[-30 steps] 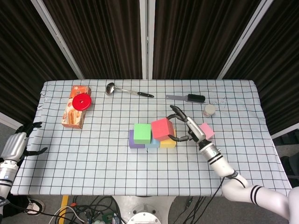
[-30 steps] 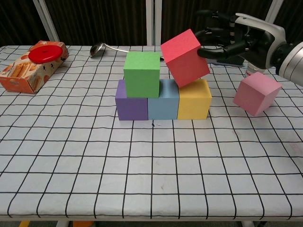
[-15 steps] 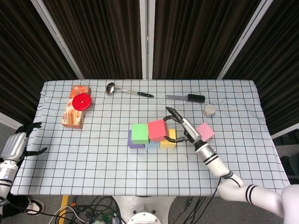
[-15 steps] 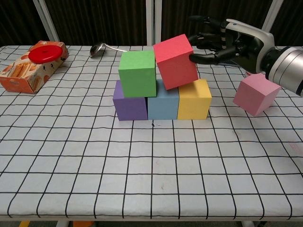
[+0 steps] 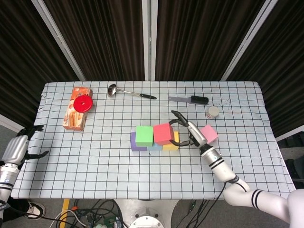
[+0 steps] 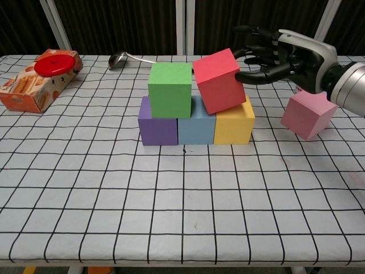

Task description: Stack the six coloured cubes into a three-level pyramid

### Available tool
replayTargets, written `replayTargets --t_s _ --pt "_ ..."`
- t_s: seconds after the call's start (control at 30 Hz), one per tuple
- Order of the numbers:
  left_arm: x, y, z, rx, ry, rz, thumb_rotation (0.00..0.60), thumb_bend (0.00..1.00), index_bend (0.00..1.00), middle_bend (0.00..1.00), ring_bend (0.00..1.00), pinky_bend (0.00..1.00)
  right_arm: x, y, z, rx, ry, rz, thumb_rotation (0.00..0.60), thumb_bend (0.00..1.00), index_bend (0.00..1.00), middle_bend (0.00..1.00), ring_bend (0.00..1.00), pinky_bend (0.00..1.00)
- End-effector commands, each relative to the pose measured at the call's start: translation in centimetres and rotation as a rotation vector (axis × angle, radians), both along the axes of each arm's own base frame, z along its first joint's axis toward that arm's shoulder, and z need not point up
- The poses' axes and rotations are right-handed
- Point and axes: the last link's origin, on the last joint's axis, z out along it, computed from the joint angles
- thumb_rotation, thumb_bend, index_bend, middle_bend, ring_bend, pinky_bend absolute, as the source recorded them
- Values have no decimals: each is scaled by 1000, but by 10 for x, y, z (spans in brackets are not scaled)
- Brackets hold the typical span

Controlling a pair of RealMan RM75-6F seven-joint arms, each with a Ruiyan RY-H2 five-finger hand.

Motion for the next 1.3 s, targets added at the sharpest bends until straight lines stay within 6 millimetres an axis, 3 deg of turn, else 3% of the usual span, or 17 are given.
replayTargets --t_s 0.03,0.4,0.77,0.97,1.17,1.3 --pt "1 0 0 -1 1 -1 600 128 171 219 88 108 -2 0 0 3 3 -3 600 195 0 438 0 0" --pt "2 1 -1 -1 6 -2 600 128 171 220 88 108 -5 3 -1 12 15 -2 600 191 0 397 0 0" --pt "3 2 -1 -4 5 -5 600 129 171 220 88 108 -11 3 6 -6 26 -4 600 144 0 116 0 0" --pt "5 2 -2 -7 5 -7 600 129 171 220 88 108 -11 3 10 1 34 2 600 127 0 95 0 0" --pt "6 3 0 -7 0 -8 600 129 171 220 88 108 -3 1 29 1 92 69 600 127 0 100 0 0" --pt "10 4 2 -10 -13 -10 600 128 171 220 88 108 12 -5 67 11 336 214 600 125 0 118 0 0"
